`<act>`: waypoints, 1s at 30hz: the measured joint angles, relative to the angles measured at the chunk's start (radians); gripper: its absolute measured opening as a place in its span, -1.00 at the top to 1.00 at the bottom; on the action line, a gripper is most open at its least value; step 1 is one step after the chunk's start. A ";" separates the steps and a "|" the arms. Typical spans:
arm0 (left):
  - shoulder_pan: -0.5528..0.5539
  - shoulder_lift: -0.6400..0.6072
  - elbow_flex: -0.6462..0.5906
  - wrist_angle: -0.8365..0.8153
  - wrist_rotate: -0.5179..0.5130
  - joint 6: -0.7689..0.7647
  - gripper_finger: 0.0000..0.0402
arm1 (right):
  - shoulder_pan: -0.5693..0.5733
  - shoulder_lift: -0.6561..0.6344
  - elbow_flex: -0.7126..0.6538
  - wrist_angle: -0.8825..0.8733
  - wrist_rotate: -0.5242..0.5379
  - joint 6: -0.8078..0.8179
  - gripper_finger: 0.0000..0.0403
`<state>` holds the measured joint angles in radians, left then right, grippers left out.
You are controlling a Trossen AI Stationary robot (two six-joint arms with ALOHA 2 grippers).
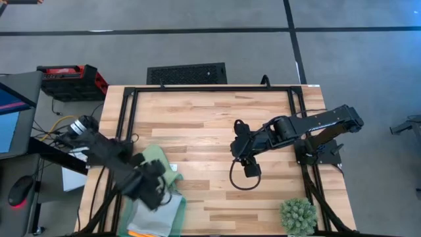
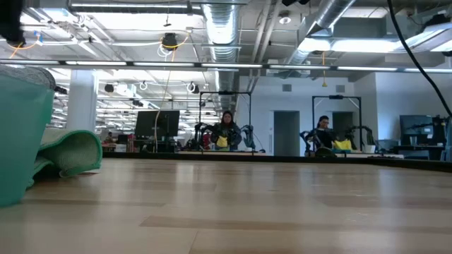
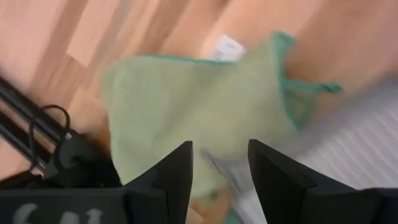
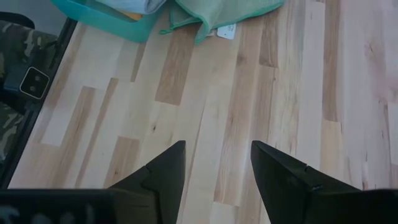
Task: Fold microfiber towels
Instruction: Fold the green microfiber cloth
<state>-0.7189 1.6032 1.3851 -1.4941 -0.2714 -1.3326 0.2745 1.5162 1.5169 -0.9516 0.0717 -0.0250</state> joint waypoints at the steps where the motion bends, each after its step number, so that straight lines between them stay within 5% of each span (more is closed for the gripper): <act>1: 0.036 0.000 -0.015 0.008 0.001 0.021 0.26 | 0.000 0.000 0.000 0.000 0.000 0.000 -0.02; 9: 0.288 0.000 -0.205 0.146 0.139 0.192 0.26 | 0.001 0.000 0.000 -0.017 0.000 0.025 -0.02; 20: 0.443 0.000 -0.432 0.384 0.294 0.335 0.26 | 0.001 0.000 0.000 -0.037 0.000 0.018 -0.02; 30: 0.562 0.001 -0.562 0.565 0.208 0.444 0.26 | 0.001 0.000 0.000 -0.038 0.000 0.017 -0.02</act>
<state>-0.1572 1.6039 0.8234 -0.9287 -0.0637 -0.8888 0.2752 1.5162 1.5169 -0.9894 0.0717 -0.0078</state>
